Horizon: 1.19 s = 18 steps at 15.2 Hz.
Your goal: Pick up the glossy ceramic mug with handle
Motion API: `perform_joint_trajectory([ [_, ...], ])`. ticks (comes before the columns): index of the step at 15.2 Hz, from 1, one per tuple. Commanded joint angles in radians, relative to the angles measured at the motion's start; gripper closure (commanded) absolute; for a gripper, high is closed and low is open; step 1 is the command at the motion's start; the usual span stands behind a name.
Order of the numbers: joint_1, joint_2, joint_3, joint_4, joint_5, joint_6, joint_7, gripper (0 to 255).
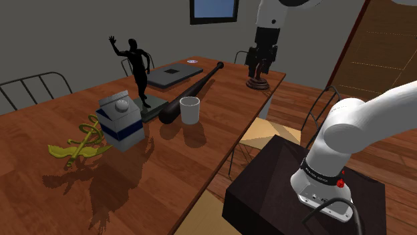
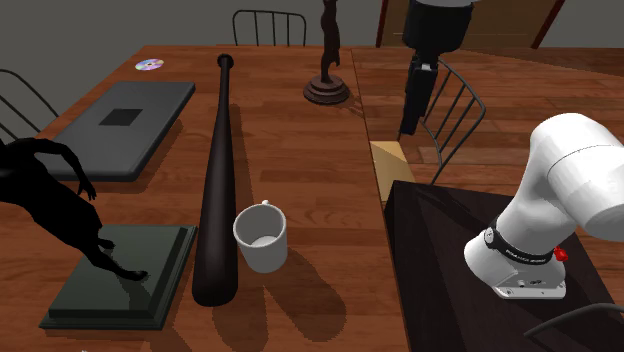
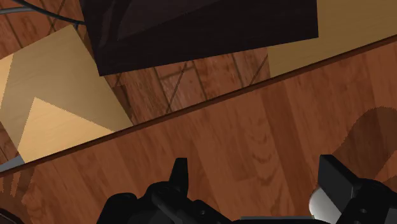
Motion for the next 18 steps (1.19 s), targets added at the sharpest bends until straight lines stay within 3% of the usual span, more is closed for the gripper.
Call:
perform_joint_trajectory([
  [1,0.000,0.000,0.000,0.000,0.000,0.000,0.000,0],
  [10,0.030,0.237,0.153,0.037,0.025,0.253,0.162,0],
  [18,0.029,0.507,0.279,0.166,-0.047,0.425,0.332,0],
])
